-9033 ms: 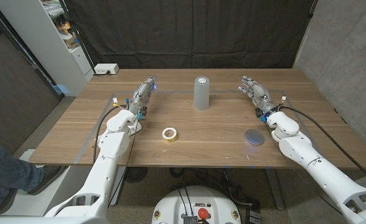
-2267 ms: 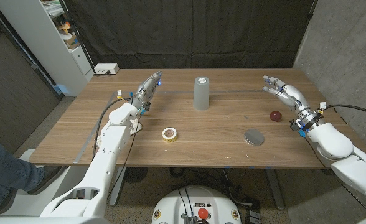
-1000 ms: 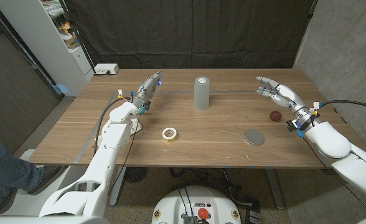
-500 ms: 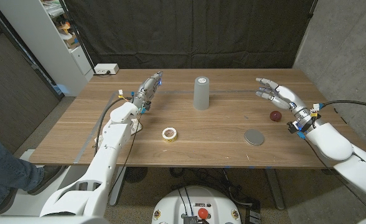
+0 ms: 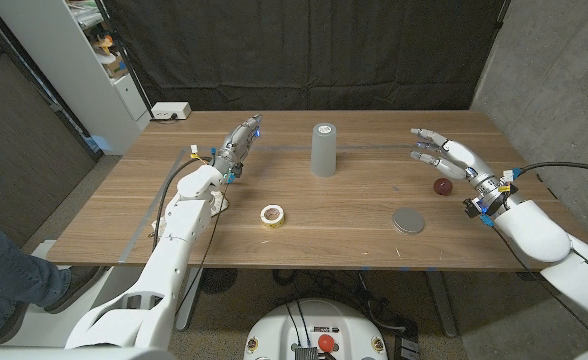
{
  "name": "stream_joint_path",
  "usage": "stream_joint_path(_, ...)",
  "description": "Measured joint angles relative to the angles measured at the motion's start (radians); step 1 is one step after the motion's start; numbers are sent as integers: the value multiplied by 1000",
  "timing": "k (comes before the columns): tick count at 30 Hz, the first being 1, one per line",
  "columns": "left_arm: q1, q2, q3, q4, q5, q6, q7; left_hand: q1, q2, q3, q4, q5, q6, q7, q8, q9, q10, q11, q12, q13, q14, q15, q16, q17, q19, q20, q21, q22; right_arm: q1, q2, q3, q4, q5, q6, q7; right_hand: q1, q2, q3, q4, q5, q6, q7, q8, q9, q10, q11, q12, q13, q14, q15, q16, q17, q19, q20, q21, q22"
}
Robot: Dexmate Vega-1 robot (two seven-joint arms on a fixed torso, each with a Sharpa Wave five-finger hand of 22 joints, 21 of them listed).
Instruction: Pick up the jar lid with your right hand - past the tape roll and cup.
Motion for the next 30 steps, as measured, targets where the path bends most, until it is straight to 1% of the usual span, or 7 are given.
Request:
stream_joint_path(5, 4, 0, 0, -5, 0, 3, 0, 0, 0, 0, 0, 0, 0, 0, 0, 0, 0, 0, 0, 0, 0, 0, 0, 0, 0, 0, 0, 0, -10, 3, 7, -10, -22, -6, 0, 4, -4, 0, 0, 0, 0, 0, 0, 0, 0, 0, 0, 0, 0, 0, 0, -1, 0, 0, 0, 0)
stream_joint_path(8, 6, 1, -1, -9, 0, 5, 1, 0, 0, 0, 0, 0, 0, 0, 0, 0, 0, 0, 0, 0, 0, 0, 0, 0, 0, 0, 0, 0, -18, 6, 13, -17, -38, -8, -2, 4, -4, 4, -4, 0, 0, 0, 0, 0, 0, 0, 0, 0, 0, 0, 0, -1, 0, 0, 0, 0)
stream_joint_path(19, 16, 5, -1, -25, 1, 13, 2, -5, 5, 4, -4, 0, 0, 0, 0, 0, 0, 0, 0, 0, 0, 0, 0, 0, 0, 0, -4, 0, -49, 18, 34, -42, -83, -15, -5, 9, -9, 4, -4, 0, 0, 0, 0, 0, 0, 0, 0, 0, 0, 0, 0, 0, 0, 0, 0, 0)
stream_joint_path(22, 19, 6, -1, -30, 2, 14, 2, -5, 5, 4, -4, 0, 0, 0, 0, 0, 0, 0, 0, 0, 0, 0, 0, 0, 0, 0, -4, 0, -57, 21, 40, -49, -95, -17, -4, 9, -9, 4, -4, -1, 0, 0, 0, 0, 0, 0, 0, 0, 0, 0, 0, 0, -4, 4, 0, 0)
stream_joint_path(24, 20, 7, -1, -32, 2, 14, 2, -5, 5, 4, -4, 0, 0, 0, 0, 0, 0, 0, 0, 0, 0, 0, 0, 0, 0, 0, -4, 0, -63, 23, 45, -54, -102, -19, -2, 8, -9, 4, -4, -4, -4, -4, 0, 0, 0, 0, 0, 0, 0, 0, 0, 0, -4, 4, 0, 0)
stream_joint_path(30, 22, 7, -1, -38, 2, 14, 3, -5, 5, 4, -4, 0, 0, 0, 0, 0, 0, 0, 0, 0, 0, 0, 0, 0, 0, 0, -4, 0, -80, 28, 57, -66, -120, -23, 3, 8, -18, 4, -4, -4, -4, -4, 0, 0, 0, 0, 0, 0, 0, 0, 1, 0, -4, 4, 0, 0)
